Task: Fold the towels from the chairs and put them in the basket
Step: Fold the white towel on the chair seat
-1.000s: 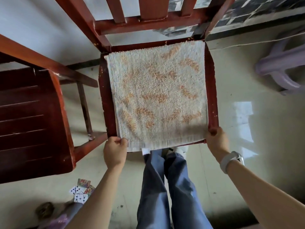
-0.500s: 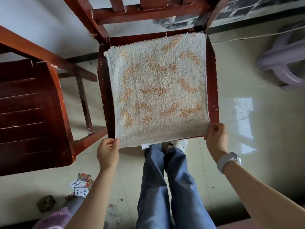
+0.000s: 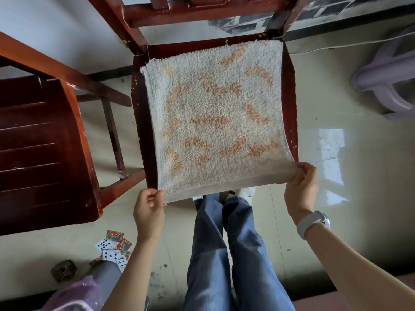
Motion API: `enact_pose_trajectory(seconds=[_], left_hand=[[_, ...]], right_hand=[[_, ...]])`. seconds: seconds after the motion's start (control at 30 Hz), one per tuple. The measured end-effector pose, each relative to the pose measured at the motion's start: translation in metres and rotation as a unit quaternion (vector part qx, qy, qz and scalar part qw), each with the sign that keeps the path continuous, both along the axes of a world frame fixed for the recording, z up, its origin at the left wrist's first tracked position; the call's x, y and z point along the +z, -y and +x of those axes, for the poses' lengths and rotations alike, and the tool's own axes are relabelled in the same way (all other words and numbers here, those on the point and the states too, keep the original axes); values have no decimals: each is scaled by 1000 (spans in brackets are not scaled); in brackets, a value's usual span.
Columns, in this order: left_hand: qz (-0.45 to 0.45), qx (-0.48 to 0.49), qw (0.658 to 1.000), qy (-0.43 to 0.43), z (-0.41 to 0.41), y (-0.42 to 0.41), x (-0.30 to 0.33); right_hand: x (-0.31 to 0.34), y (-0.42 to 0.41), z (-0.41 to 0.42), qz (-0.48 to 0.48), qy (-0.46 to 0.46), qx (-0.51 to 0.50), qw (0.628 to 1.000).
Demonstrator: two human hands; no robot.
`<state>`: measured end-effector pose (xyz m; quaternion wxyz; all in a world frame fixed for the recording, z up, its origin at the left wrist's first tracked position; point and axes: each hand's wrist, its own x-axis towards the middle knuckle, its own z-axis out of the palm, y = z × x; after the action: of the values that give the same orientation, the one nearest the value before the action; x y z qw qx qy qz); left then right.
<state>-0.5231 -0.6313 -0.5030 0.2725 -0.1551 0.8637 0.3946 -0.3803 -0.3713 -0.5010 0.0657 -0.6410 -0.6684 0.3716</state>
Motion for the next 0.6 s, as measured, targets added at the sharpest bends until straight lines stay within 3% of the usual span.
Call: enact_pose_trajectory(seconds=[0.17, 0.33, 0.43, 0.6], left_hand=[[-101, -58, 993, 5, 0, -4, -16], [-169, -88, 982, -9, -5, -8, -18], [-158, -34, 987, 21, -4, -11, -19], [-66, 177, 976, 107, 2, -18, -15]], right_hand=[[-16, 2, 3, -69, 59, 5, 996], [-25, 1, 2, -76, 102, 30, 991], [-25, 3, 1, -81, 107, 29, 990], [-20, 8, 1, -86, 126, 25, 988]])
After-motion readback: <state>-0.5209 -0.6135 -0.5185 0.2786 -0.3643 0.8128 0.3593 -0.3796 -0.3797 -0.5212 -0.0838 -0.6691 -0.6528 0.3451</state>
